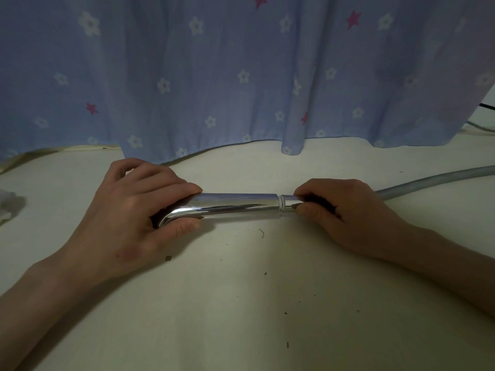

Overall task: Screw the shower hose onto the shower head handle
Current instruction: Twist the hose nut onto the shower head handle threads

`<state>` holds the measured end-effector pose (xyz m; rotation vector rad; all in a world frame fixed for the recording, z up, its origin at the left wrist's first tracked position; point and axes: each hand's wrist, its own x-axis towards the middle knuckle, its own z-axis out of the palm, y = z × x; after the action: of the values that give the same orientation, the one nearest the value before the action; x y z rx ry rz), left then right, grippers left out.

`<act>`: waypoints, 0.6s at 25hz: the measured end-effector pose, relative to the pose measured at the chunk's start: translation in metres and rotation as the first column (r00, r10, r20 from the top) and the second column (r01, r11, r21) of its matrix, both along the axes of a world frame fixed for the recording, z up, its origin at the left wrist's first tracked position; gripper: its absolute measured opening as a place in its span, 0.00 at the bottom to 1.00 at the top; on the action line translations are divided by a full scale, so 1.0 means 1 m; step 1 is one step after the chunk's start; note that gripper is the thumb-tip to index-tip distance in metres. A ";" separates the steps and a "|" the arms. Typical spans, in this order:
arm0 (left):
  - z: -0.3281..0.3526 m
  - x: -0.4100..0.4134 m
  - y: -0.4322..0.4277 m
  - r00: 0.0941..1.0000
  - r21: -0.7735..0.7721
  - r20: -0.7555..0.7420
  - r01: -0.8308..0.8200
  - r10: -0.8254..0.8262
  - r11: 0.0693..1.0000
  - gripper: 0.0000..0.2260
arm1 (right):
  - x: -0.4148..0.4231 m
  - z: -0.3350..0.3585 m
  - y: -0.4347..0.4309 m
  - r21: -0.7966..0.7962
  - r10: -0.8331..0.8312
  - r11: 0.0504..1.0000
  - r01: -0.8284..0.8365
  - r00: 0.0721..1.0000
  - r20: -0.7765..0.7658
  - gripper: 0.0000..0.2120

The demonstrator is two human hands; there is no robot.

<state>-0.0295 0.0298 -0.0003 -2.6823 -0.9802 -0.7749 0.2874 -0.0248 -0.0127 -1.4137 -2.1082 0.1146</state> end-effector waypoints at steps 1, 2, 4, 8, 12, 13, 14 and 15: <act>0.000 0.000 0.000 1.000 -0.003 -0.002 -0.001 0.001 1.000 0.20 | 0.000 0.000 0.000 -0.016 -0.001 1.000 0.001 1.000 -0.010 0.13; 0.000 0.000 0.000 1.000 -0.005 -0.004 -0.002 0.002 1.000 0.20 | 0.000 0.001 -0.001 -0.024 0.000 1.000 0.000 1.000 -0.014 0.14; 0.000 0.000 -0.001 1.000 -0.002 -0.004 -0.001 0.001 1.000 0.20 | 0.000 0.001 -0.001 0.001 0.002 1.000 -0.002 1.000 0.008 0.12; 0.001 -0.001 -0.001 1.000 0.016 -0.016 0.003 -0.002 1.000 0.20 | -0.002 0.000 -0.002 0.065 -0.001 0.998 -0.002 0.999 0.051 0.10; 0.001 -0.001 -0.001 0.998 0.030 -0.057 0.014 -0.013 0.999 0.20 | -0.003 -0.002 -0.003 0.075 -0.032 0.997 0.031 0.999 0.019 0.12; 0.001 -0.001 -0.001 0.998 0.036 -0.066 0.015 -0.012 0.999 0.20 | -0.003 -0.002 -0.003 0.069 -0.033 0.997 0.031 0.999 0.022 0.12; 0.001 -0.001 -0.001 0.997 0.043 -0.075 0.014 -0.010 0.999 0.21 | -0.003 -0.001 -0.004 0.067 -0.030 0.997 0.027 0.999 0.041 0.13; 0.001 0.000 -0.002 0.997 0.048 -0.081 0.012 -0.008 0.999 0.21 | -0.003 -0.001 -0.004 0.065 -0.025 0.998 0.020 0.997 0.068 0.13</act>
<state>-0.0300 0.0283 0.0008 -2.6569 -0.9175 -0.6774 0.2843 -0.0287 -0.0134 -1.4219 -2.1315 -0.0109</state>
